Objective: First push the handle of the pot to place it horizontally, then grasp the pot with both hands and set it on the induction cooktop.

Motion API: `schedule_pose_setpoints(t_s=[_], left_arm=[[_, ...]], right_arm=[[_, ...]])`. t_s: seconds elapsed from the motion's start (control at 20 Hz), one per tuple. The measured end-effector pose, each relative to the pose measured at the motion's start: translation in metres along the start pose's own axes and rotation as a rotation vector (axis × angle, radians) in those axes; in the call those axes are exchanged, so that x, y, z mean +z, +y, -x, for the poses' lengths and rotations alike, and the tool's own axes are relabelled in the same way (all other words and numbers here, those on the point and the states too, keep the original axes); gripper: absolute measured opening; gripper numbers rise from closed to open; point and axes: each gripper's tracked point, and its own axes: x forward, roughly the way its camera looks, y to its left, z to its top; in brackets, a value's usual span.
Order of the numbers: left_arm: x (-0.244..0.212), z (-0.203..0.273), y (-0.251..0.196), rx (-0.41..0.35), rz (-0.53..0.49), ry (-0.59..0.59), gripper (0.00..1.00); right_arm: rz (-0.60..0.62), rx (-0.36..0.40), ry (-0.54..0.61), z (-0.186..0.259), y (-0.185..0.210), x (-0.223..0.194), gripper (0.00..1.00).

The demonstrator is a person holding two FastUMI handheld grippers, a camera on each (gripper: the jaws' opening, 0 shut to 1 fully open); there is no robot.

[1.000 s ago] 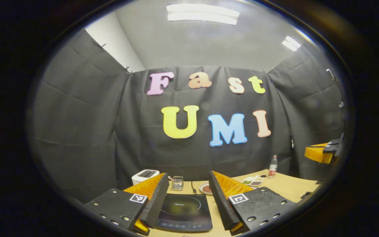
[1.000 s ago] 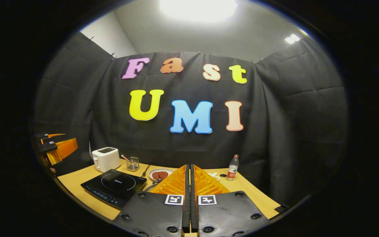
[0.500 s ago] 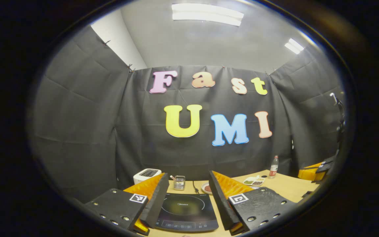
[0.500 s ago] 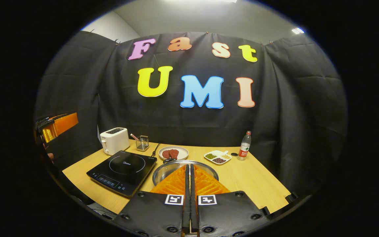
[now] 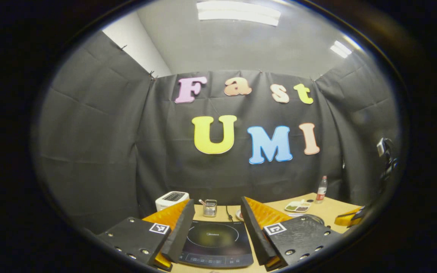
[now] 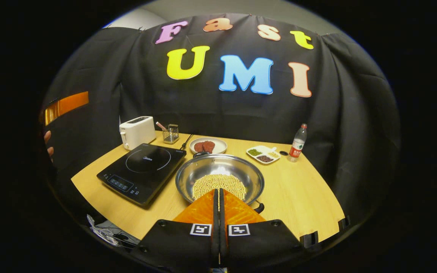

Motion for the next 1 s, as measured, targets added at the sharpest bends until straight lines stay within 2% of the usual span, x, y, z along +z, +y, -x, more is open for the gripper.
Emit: schedule_pose_setpoints(t_s=[0.25, 0.3, 0.35, 0.4, 0.45, 0.5, 0.55, 0.7, 0.95, 1.0], left_arm=[[-0.008, -0.010, -0.017, 0.024, -0.015, 0.021, 0.77], [-0.008, -0.013, -0.019, 0.032, -0.018, 0.023, 0.75], [-0.009, -0.014, -0.021, 0.041, -0.023, 0.025, 0.75], [-0.010, -0.016, -0.023, 0.047, -0.027, 0.027, 0.75], [-0.011, -0.018, -0.025, 0.054, -0.031, 0.031, 0.77], [-0.013, -0.021, -0.027, 0.060, -0.036, 0.039, 0.74], [-0.017, -0.022, -0.029, 0.066, -0.041, 0.046, 0.77], [-0.019, -0.029, -0.036, 0.077, -0.048, 0.055, 0.72], [-0.021, -0.037, -0.047, 0.097, -0.071, 0.057, 0.72], [-0.022, -0.039, -0.050, 0.100, -0.071, 0.059, 0.75]], right_arm=[[0.025, 0.064, 0.113, -0.023, -0.007, -0.035, 0.00], [0.037, 0.076, 0.136, -0.027, -0.008, -0.041, 0.05], [0.050, 0.090, 0.161, -0.031, -0.009, -0.048, 0.00], [0.060, 0.106, 0.183, -0.036, -0.010, -0.054, 0.02], [0.068, 0.120, 0.202, -0.040, -0.011, -0.060, 0.02], [0.076, 0.137, 0.224, -0.043, -0.011, -0.066, 0.00], [0.086, 0.148, 0.245, -0.046, -0.011, -0.072, 0.00], [0.111, 0.170, 0.291, -0.054, -0.015, -0.086, 0.02], [0.119, 0.187, 0.344, -0.068, -0.027, -0.103, 0.02], [0.121, 0.184, 0.348, -0.070, -0.032, -0.104, 0.02]])
